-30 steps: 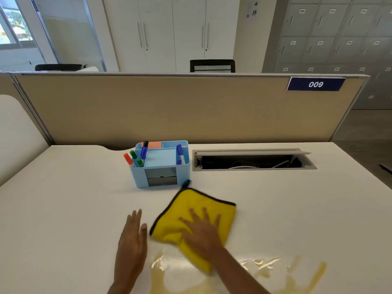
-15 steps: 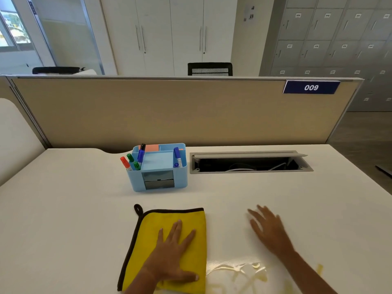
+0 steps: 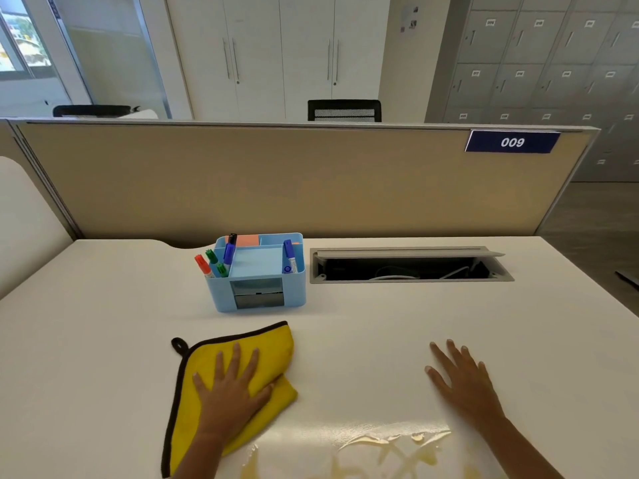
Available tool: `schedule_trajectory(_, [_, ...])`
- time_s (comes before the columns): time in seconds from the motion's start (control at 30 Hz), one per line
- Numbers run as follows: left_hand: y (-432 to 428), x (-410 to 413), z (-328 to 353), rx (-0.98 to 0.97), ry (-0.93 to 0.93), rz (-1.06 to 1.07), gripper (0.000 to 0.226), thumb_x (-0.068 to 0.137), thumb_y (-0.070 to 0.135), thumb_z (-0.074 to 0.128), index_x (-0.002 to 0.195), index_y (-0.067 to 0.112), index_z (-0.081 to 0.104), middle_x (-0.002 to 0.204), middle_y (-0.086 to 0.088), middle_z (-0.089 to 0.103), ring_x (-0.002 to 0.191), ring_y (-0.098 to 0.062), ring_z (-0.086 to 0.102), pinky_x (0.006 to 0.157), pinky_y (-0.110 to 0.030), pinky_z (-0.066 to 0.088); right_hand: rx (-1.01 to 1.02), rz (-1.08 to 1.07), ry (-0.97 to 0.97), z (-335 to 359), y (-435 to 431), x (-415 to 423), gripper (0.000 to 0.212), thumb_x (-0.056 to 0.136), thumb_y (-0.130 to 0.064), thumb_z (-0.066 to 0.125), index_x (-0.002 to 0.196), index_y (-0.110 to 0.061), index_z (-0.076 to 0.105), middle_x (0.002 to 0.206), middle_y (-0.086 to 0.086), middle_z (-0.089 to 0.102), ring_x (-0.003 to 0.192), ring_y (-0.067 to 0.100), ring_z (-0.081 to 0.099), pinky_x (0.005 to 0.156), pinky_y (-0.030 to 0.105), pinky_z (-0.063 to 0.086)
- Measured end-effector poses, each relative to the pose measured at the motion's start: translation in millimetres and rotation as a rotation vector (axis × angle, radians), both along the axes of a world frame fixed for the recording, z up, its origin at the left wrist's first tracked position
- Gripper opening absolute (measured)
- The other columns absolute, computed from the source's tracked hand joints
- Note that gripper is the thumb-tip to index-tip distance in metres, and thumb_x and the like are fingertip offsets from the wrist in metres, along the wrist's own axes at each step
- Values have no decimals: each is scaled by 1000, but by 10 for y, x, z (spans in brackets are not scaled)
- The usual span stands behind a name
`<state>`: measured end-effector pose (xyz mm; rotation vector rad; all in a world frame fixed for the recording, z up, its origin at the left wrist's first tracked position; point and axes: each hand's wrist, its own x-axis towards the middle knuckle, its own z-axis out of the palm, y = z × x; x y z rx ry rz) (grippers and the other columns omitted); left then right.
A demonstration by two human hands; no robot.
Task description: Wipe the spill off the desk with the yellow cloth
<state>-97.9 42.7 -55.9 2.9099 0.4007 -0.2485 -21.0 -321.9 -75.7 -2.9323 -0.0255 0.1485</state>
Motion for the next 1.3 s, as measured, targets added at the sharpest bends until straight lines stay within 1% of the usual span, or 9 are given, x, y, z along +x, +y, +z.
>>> schedule_trajectory(0.2, [1, -425, 81, -31, -175, -67, 55, 70, 73, -21, 124, 64, -17, 143, -13, 43, 118, -49, 49, 78, -79, 37, -34, -7, -23, -50, -3, 8, 55, 96, -49, 28, 145, -38, 7, 159, -3, 6, 147, 20, 6, 120, 42, 10])
schedule_trajectory(0.3, [-148, -553, -80, 147, -353, -183, 53, 88, 57, -7, 138, 42, -12, 156, 8, -9, 131, -38, 34, 59, -68, 49, -29, -14, -35, -76, 20, 4, 56, 95, -49, 28, 145, -37, 7, 159, -3, 7, 147, 20, 6, 119, 43, 9])
schedule_trajectory(0.37, [-335, -525, -153, 210, -417, -241, 56, 88, 56, -7, 140, 37, -11, 153, 3, -27, 142, -24, -12, 91, -72, 33, -31, -22, -49, -89, 24, -1, 56, 95, -49, 29, 145, -37, 7, 159, -3, 8, 147, 21, 7, 119, 44, 9])
schedule_trajectory(0.47, [-618, -358, -223, 243, -356, -319, 57, 88, 56, -5, 140, 34, -11, 153, -3, -26, 142, -23, -17, 111, -48, -19, -31, -28, -56, -114, 27, 6, 57, 94, -50, 30, 145, -38, 7, 159, -4, 8, 147, 20, 7, 119, 44, 10])
schedule_trajectory(0.63, [-647, 38, -41, 88, -151, -167, 85, 83, 61, -16, 121, 32, 54, 128, -8, 60, 114, -35, 58, 90, -65, 42, 6, -25, -43, -132, -14, 15, 56, 94, -51, 30, 144, -40, 7, 159, -5, 6, 147, 19, 5, 120, 43, 7])
schedule_trajectory(0.77, [-181, 71, -43, 33, -44, 80, 135, 25, 71, -49, 141, 32, 7, 157, -5, 6, 143, -33, 6, 110, -64, 10, 21, -15, -23, -122, -32, 28, 56, 94, -51, 29, 144, -40, 7, 159, -5, 6, 147, 19, 4, 119, 43, 7])
schedule_trajectory(0.9, [123, -303, 75, -8, 29, 281, 144, 16, 71, -50, 141, 30, 9, 157, -6, 7, 143, -33, 5, 110, -63, 12, 2, -5, -4, -120, -45, 52, 57, 94, -52, 29, 145, -39, 7, 159, -4, 5, 147, 20, 4, 119, 43, 8])
schedule_trajectory(1.07, [-81, -845, -100, 1, -345, 30, 62, 82, 65, -12, 139, 44, 1, 153, 21, 16, 143, -13, 10, 66, -81, 36, -1, 1, 20, -105, -37, 61, 57, 95, -51, 28, 145, -38, 5, 159, -3, 4, 147, 21, 3, 119, 44, 7])
schedule_trajectory(1.3, [-1088, -551, -260, 144, -380, -199, 59, 91, 49, -9, 143, 23, 3, 153, -4, -26, 141, -20, -21, 112, -47, -18, -57, 0, 19, -84, -13, 83, 59, 94, -52, 29, 145, -37, 4, 159, -3, 6, 147, 21, 7, 118, 44, 12])
